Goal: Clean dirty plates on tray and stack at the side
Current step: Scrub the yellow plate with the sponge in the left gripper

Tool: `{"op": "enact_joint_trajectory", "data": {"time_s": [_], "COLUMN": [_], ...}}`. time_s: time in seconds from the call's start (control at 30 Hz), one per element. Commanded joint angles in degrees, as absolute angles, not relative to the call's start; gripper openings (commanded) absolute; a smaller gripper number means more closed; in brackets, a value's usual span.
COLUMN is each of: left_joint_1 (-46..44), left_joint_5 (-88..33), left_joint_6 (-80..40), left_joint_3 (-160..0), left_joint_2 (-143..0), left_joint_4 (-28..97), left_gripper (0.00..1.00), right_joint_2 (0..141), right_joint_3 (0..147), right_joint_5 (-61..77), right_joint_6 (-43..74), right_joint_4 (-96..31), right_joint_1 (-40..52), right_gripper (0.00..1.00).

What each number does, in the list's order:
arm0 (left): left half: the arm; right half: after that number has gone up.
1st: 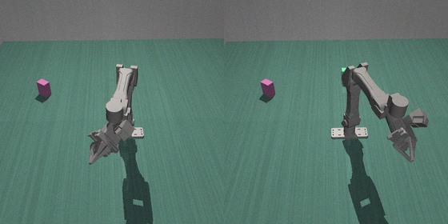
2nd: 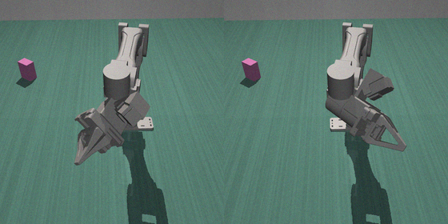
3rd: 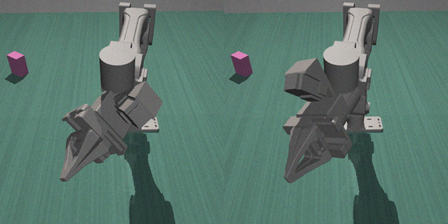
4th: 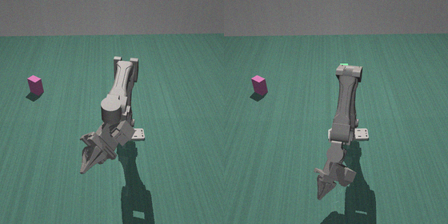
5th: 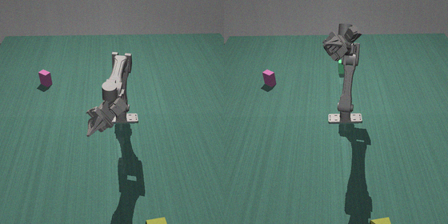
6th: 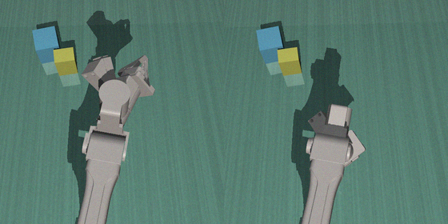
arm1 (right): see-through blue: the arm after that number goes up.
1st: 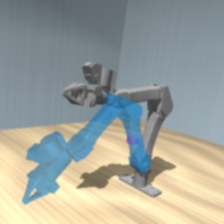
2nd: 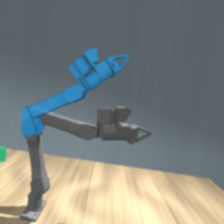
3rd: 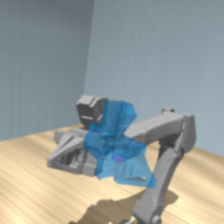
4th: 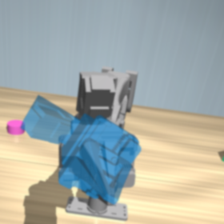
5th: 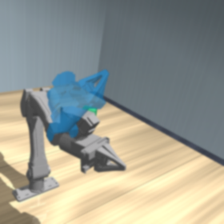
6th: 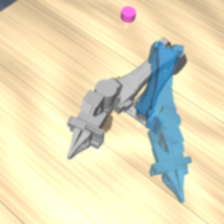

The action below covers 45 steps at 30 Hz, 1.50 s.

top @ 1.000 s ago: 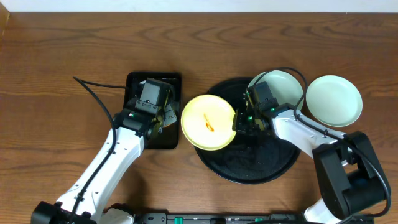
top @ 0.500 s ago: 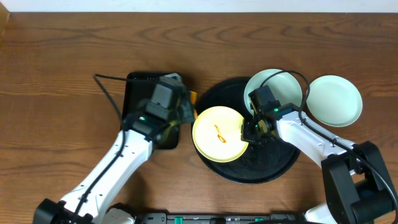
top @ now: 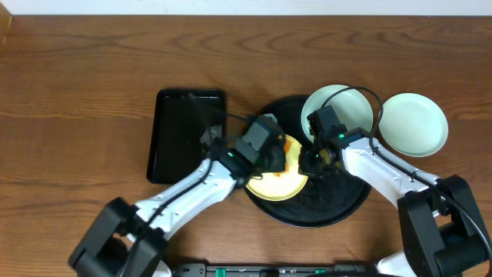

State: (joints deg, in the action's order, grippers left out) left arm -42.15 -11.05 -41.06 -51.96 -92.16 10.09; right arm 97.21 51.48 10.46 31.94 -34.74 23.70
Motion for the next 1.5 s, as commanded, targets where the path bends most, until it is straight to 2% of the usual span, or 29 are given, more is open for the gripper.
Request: {"op": "enact_joint_trajectory", "data": {"time_s": [0.0, 0.3, 0.6, 0.77, 0.97, 1.2, 1.47], "left_joint_1": [-43.24, -43.46, -42.35, -40.64, -40.12, -33.39, -23.35], "left_joint_5": [-12.03, -10.59, 7.64, 7.27, 6.24, 9.08, 9.02], "left_joint_6": [-46.48, -46.19, -38.41, -34.74, -33.21, -33.21, -33.19], "left_joint_3": [-51.51, -51.51, -51.55, -51.68, -51.68, -51.66, -51.59], "left_joint_2": [-94.26, -100.09, -100.82, -98.26, -87.44, -76.93, -76.36], "left_joint_4": [9.96, 9.91, 10.39, 10.94, 16.73, 25.56, 30.57], "left_gripper": [0.08, 0.08, 0.08, 0.08, 0.07, 0.07, 0.07], "right_joint_2": [97.49, 97.49, 97.49, 97.49, 97.49, 97.06, 88.12], "right_joint_3": [50.43, 50.43, 50.43, 50.43, 50.43, 50.57, 51.37], "right_joint_5": [5.41, 5.43, 5.43, 5.43, 5.43, 7.99, 4.16], "right_joint_6": [30.98, 30.98, 30.98, 30.96, 30.96, 27.51, 23.03], "right_joint_4": [-35.57, -36.07, -36.23, -36.53, -36.49, -32.95, -28.67], "right_joint_1": [24.05, 24.05, 24.05, 24.05, 24.05, 24.05, 23.94], "right_gripper": [0.01, 0.01, 0.01, 0.01, 0.01, 0.01, 0.01]}}
